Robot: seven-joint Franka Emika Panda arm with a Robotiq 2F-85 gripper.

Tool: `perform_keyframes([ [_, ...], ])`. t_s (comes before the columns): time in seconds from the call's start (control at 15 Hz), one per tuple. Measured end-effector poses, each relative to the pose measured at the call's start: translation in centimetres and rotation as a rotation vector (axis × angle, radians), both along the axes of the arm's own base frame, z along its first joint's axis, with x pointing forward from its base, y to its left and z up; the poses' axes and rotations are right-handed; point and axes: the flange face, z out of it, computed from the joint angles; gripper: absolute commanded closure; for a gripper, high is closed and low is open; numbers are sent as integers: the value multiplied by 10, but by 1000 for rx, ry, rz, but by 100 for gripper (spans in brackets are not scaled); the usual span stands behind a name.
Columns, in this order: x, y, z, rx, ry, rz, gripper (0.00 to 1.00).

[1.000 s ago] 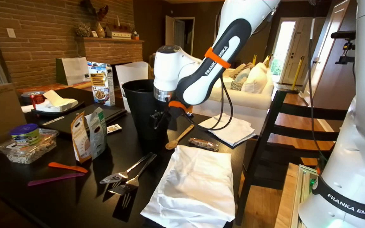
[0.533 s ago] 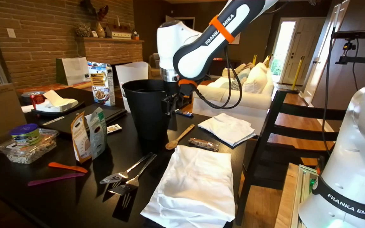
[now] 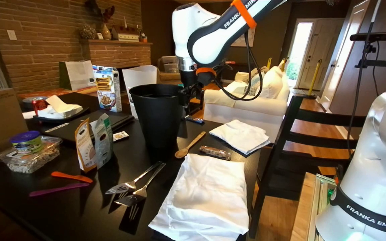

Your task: Remove the wooden spoon from the black bin.

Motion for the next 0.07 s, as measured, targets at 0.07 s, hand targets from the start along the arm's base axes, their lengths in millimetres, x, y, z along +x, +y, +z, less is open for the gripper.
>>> perform_keyframes([
  [0.07, 0, 1, -2, 0, 3, 1, 0],
])
